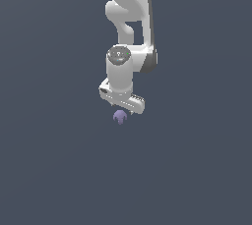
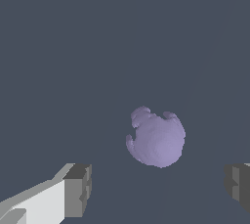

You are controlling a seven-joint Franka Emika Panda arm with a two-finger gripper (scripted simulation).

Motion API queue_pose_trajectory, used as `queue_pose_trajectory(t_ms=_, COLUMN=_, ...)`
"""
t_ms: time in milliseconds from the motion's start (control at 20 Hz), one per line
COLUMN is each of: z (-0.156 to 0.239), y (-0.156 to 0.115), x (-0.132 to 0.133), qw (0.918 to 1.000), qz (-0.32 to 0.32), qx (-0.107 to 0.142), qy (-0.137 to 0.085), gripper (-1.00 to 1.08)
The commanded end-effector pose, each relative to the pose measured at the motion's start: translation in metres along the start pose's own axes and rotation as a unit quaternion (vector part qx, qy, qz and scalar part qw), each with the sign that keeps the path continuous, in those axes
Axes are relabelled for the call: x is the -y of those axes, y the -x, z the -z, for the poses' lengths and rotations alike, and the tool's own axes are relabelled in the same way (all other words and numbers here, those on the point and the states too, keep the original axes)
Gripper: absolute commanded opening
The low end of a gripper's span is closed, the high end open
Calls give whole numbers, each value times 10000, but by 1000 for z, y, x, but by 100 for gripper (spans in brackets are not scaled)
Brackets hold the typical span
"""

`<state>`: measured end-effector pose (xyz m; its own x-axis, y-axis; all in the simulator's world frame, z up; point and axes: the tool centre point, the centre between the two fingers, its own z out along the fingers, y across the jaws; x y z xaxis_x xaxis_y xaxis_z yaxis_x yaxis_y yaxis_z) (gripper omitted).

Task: Pick up the object and move it to a goal position.

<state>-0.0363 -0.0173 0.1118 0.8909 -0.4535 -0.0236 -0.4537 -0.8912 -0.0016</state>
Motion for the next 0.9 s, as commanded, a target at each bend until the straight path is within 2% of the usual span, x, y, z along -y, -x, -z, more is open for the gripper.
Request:
queue_pose_trajectory(t_ms=0, z=-6, y=0, x=-4, qw=9995, qz=-321, qx=-34, qy=-3, gripper=100)
queue_pose_trajectory(t_ms=400, z=-19, y=0, x=-13, qw=9954, qz=-952, qx=-102, qy=-5, gripper=100)
queue_pose_trajectory(t_ms=850, z=-22, y=0, x=-15, qw=9942, qz=-1069, qx=-114, qy=-4, gripper=100)
